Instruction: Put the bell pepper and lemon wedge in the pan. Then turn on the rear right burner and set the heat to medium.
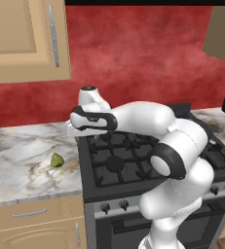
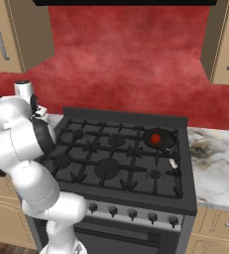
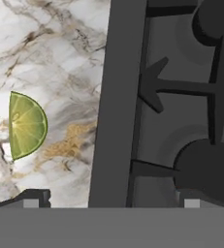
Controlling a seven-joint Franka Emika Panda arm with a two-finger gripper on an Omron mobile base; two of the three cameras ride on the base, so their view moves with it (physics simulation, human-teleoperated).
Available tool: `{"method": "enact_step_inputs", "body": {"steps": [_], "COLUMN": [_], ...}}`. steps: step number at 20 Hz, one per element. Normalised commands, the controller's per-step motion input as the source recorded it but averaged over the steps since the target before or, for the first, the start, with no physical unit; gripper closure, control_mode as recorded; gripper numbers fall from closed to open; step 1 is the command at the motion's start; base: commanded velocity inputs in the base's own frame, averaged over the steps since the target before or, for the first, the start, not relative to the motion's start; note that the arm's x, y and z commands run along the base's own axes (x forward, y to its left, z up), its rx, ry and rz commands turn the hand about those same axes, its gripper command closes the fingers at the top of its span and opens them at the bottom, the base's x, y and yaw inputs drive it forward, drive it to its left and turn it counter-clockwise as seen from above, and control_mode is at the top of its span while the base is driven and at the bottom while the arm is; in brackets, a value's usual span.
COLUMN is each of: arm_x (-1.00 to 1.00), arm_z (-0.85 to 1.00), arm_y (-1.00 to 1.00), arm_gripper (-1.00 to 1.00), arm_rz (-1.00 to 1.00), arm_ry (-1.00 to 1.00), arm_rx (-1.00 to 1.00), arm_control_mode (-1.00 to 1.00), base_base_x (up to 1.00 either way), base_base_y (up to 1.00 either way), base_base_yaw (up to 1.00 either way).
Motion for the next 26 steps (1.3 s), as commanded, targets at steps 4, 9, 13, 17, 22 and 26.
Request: {"method": "enact_step_inputs", "body": {"steps": [4,9,13,17,22,26], "arm_x": [0.00,0.01,0.15,0.10,0.01,0.23], "arm_z": [0.00,-0.17,-0.23,-0.13,-0.04,-0.24], "arm_y": [0.69,0.57,0.47,0.40,0.34,0.24], "arm_gripper": [-1.00,-1.00,-1.00,-1.00,-1.00,-1.00], "arm_rz": [0.01,0.00,0.00,0.00,0.00,0.00], "arm_ry": [0.00,-0.01,-0.04,0.00,0.04,0.08], "arm_rx": [0.00,0.00,0.00,0.03,0.01,0.00], "arm_control_mode": [-1.00,-1.00,-1.00,-1.00,-1.00,-1.00], "base_base_x": [0.00,0.00,0.00,0.00,0.00,0.00], "base_base_y": [0.00,0.00,0.00,0.00,0.00,0.00], "base_base_yaw": [0.00,0.00,0.00,0.00,0.00,0.00]}}
